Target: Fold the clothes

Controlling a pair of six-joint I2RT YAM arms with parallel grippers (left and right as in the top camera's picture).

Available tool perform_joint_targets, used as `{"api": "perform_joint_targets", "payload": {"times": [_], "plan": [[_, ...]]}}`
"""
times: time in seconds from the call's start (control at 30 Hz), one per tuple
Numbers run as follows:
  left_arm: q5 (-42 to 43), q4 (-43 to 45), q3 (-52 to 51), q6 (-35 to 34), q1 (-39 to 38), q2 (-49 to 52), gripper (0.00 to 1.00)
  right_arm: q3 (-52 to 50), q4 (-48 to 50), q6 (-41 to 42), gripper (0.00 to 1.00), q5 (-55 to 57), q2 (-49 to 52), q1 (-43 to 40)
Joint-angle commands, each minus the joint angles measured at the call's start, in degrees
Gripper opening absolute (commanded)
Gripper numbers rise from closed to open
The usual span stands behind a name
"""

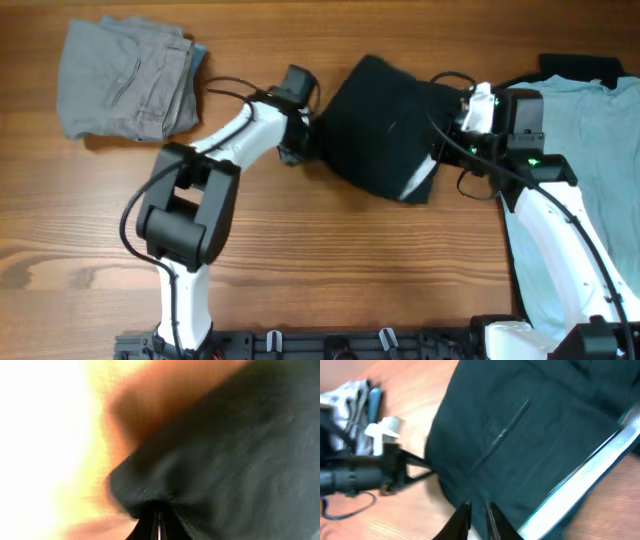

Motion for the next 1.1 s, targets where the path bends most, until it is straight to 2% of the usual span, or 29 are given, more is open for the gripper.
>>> {"api": "perform_joint_targets", "payload": {"times": [0.0, 0.13, 0.2, 0.23, 0.3, 0.37, 0.43, 0.53, 0.63, 0.77, 0.9, 1.03, 1.07], "plan": [[-2.12, 7.87, 2.21, 7.26, 6.08, 4.09, 0.06, -0.31, 5.49, 4.81, 0.12, 13.33, 6.54, 0.24], [4.0, 3.65, 12.7, 14.4, 10.78, 4.0, 0.19, -0.28, 11.26, 5.64, 0.1, 9.57, 18.03, 0.24], [11.04, -2.01, 16.13, 15.34, 11.98, 3.87, 0.24, -0.28, 12.37, 5.62, 0.1, 8.37, 22.43, 0.24], [19.12, -8.59, 17.03, 15.34, 12.37, 3.67, 0.28, -0.28, 12.66, 5.57, 0.11, 8.44, 26.16, 0.24], [21.24, -15.61, 16.79, 15.56, 11.63, 3.74, 0.47, -0.28, 12.46, 5.66, 0.11, 8.41, 28.68, 0.24], [21.14, -18.38, 14.91, 17.25, 9.86, 3.74, 0.8, -0.28, 12.04, 5.81, 0.11, 8.41, 30.91, 0.24], [21.14, -17.31, 11.74, 16.9, 6.78, 3.76, 1.0, -0.28, 11.3, 5.77, 0.11, 8.44, 31.61, 0.24], [21.11, -11.96, 7.26, 10.05, 2.43, 3.8, 1.0, -0.28, 11.19, 5.75, 0.11, 8.41, 31.61, 0.24], [20.98, -0.87, 2.78, -2.86, -0.52, 3.8, 1.0, -0.28, 10.27, 5.7, 0.11, 8.41, 31.61, 0.24], [14.05, 4.68, 0.09, -12.09, -1.88, 3.82, 1.0, -0.28, 9.94, 5.55, 0.1, 8.41, 31.61, 0.24], [11.76, 12.72, -1.97, -12.68, -2.62, 4.35, 0.99, -0.28, 9.92, 5.6, 0.11, 8.39, 31.61, 0.24], [11.8, 22.47, -2.12, -12.63, -4.2, 8.0, 0.86, -0.28, 9.84, 5.55, 0.11, 8.39, 31.61, 0.24], [11.82, 24.63, -2.12, -12.63, -4.92, 9.64, 0.85, -0.28, 9.64, 4.98, 0.11, 8.39, 31.61, 0.24]]}}
